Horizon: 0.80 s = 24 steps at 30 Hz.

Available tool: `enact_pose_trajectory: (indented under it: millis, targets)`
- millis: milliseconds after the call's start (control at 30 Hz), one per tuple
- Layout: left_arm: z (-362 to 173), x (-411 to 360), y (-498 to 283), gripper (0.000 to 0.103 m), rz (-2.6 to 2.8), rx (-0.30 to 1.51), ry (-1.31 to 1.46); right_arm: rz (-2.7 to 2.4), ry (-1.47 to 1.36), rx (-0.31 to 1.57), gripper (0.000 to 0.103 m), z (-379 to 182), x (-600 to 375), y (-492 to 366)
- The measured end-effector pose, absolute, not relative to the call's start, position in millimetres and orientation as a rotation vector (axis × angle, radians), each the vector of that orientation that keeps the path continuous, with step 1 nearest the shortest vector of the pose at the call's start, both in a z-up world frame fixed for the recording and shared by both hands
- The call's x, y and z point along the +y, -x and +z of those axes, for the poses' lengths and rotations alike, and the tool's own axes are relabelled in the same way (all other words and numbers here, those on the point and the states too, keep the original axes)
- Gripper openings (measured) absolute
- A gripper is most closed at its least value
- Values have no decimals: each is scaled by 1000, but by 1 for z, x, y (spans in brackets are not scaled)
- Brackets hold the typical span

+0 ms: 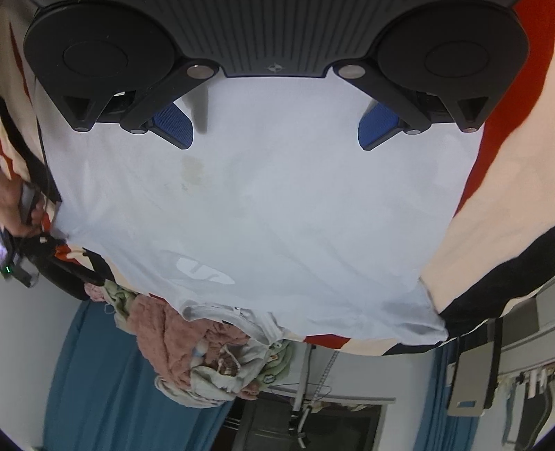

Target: Fold clothes

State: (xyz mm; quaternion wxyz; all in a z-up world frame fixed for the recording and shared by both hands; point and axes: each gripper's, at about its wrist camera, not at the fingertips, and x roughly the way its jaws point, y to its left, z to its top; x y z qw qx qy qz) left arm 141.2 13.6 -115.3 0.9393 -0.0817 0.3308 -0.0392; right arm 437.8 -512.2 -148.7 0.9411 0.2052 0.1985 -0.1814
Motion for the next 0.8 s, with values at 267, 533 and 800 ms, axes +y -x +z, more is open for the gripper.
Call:
enact_pose_trajectory:
  millis: [267,533,800]
  targets:
    - [-113,6,-144,102,-113,657,126,-381,-394,441,23,-130,-514,-414]
    - [-98,-2,-118,93,-216,641,110,-307,-344,416,83,-66,-425,-287]
    - [-71,-19,-53,91,-393,591,86,-183,-509,437,83,-51,-340,-91]
